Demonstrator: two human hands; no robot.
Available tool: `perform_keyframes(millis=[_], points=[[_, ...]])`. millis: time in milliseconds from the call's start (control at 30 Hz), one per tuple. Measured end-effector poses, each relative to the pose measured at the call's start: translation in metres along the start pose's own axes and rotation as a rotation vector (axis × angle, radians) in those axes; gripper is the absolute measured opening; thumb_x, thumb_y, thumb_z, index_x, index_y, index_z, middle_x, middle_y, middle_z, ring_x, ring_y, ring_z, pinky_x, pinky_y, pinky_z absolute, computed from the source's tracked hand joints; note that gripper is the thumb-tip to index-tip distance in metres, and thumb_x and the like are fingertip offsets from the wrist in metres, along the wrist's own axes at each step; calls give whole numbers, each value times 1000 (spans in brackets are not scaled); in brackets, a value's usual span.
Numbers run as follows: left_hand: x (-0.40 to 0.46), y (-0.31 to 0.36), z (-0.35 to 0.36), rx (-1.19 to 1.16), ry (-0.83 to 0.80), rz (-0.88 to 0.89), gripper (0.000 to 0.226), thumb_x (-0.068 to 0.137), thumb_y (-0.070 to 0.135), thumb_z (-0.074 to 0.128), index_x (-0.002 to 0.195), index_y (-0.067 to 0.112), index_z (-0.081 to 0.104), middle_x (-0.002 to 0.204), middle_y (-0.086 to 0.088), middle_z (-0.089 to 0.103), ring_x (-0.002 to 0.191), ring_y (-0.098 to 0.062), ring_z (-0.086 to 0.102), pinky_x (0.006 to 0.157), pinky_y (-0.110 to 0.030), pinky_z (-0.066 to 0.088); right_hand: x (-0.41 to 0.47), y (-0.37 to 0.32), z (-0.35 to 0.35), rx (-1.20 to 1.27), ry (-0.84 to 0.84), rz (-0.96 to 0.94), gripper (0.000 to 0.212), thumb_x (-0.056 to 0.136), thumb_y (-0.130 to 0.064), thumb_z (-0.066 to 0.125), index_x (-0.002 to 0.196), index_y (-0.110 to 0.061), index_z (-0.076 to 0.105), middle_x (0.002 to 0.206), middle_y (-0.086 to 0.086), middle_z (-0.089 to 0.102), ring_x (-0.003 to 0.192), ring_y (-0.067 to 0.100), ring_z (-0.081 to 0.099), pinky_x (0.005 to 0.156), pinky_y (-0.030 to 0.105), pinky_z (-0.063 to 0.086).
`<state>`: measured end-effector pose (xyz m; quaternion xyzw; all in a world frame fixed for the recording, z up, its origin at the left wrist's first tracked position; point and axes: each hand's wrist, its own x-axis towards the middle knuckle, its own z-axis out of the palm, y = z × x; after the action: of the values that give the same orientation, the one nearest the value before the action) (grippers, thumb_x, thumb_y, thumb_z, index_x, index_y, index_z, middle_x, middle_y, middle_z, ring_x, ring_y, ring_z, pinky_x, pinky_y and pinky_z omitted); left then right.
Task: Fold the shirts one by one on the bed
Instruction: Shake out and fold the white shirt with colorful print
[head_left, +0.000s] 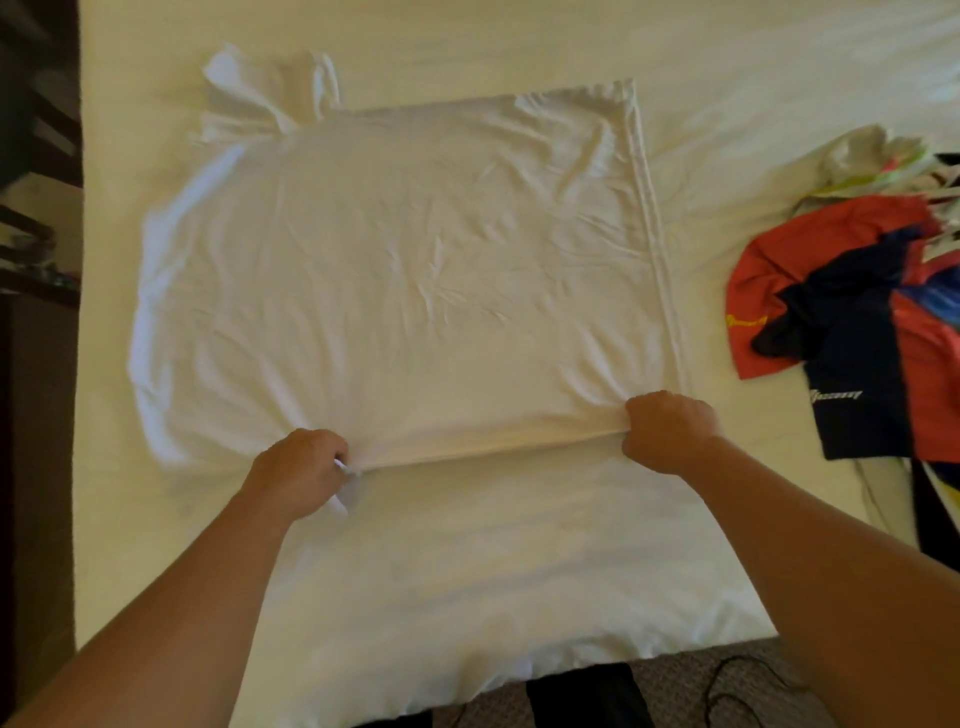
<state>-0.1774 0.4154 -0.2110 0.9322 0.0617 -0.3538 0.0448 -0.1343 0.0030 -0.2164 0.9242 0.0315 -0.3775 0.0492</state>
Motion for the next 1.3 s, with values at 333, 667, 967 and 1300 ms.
perform_keyframes(millis=[333,667,967,1300], points=[[60,9,-60,-228,59,-113,26,92,8,46,77,22,63,84,-5,62,77,-30,60,63,-32,41,46,6,-52,86,129,69,14,91,-19,48,100,-22,58,99,4,62,89,28,61,72,32,42],[131,14,-89,-333,315,-90,22,91,15,47,79,20,65,90,-5,60,82,-31,55,65,-36,40,119,10,-93,249,379,86,14,84,-8,49,88,-17,60,90,0,57,82,22,48,76,34,38],[176,14,-107,-304,467,-72,21,92,8,49,87,13,68,97,-10,56,85,-32,50,69,-39,39,164,5,-113,277,489,147,19,86,-10,49,95,-13,65,100,7,63,98,31,54,90,41,43],[214,24,-120,-270,581,-55,25,90,11,46,102,12,68,109,-16,56,101,-41,54,83,-47,43,186,6,-115,251,547,217,24,82,-10,47,99,-14,64,111,7,53,108,31,45,96,43,34]])
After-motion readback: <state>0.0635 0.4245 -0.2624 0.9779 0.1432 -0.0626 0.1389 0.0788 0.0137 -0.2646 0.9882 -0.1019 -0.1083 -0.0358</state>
